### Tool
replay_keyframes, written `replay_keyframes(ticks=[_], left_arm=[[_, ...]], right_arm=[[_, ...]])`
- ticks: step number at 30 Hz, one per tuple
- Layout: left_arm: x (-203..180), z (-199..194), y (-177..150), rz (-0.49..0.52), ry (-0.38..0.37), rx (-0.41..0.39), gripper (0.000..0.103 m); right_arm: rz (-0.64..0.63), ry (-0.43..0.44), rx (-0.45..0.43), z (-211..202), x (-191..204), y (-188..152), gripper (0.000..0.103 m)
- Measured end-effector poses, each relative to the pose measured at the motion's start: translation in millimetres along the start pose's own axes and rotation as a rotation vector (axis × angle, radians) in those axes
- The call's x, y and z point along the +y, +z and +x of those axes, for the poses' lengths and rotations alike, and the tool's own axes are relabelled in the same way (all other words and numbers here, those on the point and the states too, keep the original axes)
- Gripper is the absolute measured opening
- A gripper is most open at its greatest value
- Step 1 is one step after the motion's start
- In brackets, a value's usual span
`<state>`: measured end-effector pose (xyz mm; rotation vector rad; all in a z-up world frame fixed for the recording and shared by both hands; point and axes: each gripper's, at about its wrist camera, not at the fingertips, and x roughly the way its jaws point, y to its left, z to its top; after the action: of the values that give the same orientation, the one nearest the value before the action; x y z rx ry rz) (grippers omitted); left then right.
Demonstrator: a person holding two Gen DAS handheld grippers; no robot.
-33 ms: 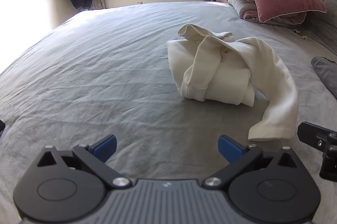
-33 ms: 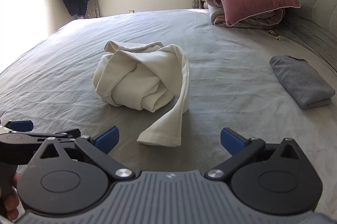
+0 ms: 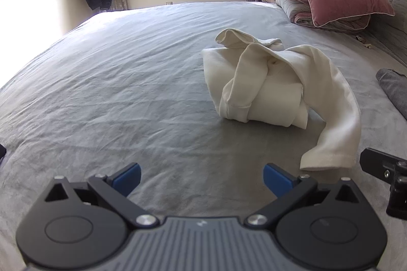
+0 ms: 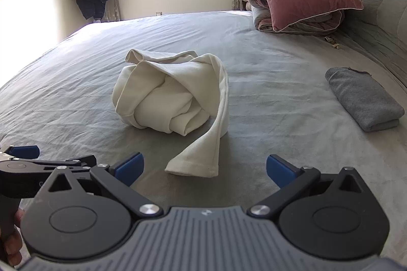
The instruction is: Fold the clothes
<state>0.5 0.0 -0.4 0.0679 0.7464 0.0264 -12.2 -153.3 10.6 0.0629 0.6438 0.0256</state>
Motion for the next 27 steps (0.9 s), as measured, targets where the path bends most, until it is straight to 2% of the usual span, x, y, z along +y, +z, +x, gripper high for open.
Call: replay_keyframes(ticks=[27], left_arm=[[-1.3, 6.7, -1.5, 0.026, -0.003, 0.038, 0.103]], right_arm=[[-0.010, -0.002, 0.048, 7.3, -0.2, -4.7, 0.103]])
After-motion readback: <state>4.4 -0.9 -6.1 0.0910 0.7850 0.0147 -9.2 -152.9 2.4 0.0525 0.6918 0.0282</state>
